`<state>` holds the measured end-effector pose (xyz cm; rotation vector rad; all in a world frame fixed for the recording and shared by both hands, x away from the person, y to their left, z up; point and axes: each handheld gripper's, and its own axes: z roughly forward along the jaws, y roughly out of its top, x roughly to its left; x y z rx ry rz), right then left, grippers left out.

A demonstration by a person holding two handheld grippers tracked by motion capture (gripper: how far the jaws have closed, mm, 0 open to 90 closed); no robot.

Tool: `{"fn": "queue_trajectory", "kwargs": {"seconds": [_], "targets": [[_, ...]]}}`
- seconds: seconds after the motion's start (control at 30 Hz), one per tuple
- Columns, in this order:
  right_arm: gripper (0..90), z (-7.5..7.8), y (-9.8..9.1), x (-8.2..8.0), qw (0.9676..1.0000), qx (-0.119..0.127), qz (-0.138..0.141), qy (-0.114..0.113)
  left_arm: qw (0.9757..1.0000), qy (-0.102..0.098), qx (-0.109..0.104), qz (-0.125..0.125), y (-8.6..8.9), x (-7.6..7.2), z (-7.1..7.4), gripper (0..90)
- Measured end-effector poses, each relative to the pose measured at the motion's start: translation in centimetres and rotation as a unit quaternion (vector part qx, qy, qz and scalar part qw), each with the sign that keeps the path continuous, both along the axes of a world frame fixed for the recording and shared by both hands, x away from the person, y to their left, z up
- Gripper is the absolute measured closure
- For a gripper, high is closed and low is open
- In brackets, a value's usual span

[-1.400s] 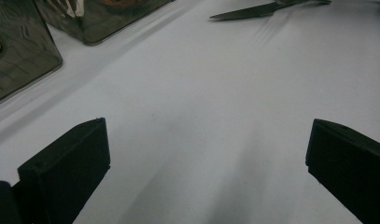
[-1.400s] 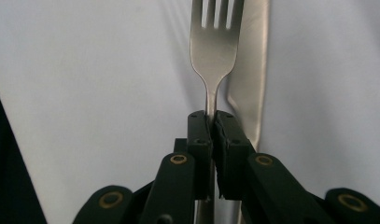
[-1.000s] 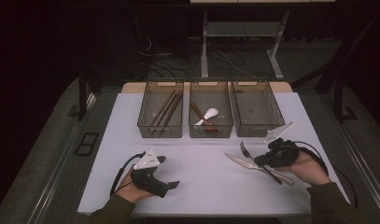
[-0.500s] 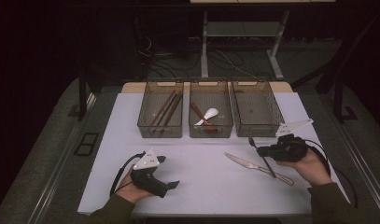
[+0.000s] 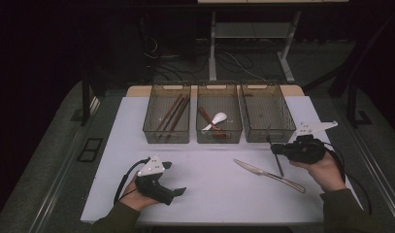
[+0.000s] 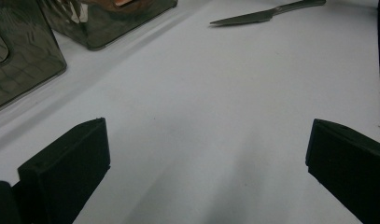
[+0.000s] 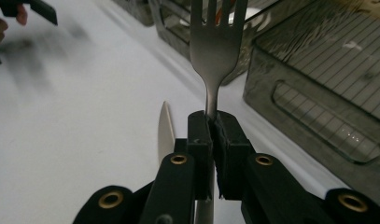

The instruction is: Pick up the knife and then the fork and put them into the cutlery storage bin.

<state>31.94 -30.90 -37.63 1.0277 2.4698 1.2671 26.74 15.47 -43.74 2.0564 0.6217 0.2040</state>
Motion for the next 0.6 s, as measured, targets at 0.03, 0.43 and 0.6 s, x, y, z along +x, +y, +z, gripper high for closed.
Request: {"fn": "queue_trajectory", "kwargs": {"seconds": [0.03,0.43,0.6], "targets": [[85.4,0.0,0.0,0.1,1.0,0.001,-0.005,-0.002,1.0,0.001,0.001,0.0,0.0,0.0,0.0,0.0],[85.6,0.3,-0.9,1.2,0.9989,0.019,-0.041,-0.013,1.0,0.001,0.001,0.001,0.0,0.1,-0.1,0.0],[85.6,0.6,-1.1,1.5,0.9981,0.02,-0.053,-0.024,1.0,0.003,0.001,0.003,-0.1,0.1,-0.1,0.0]]}}
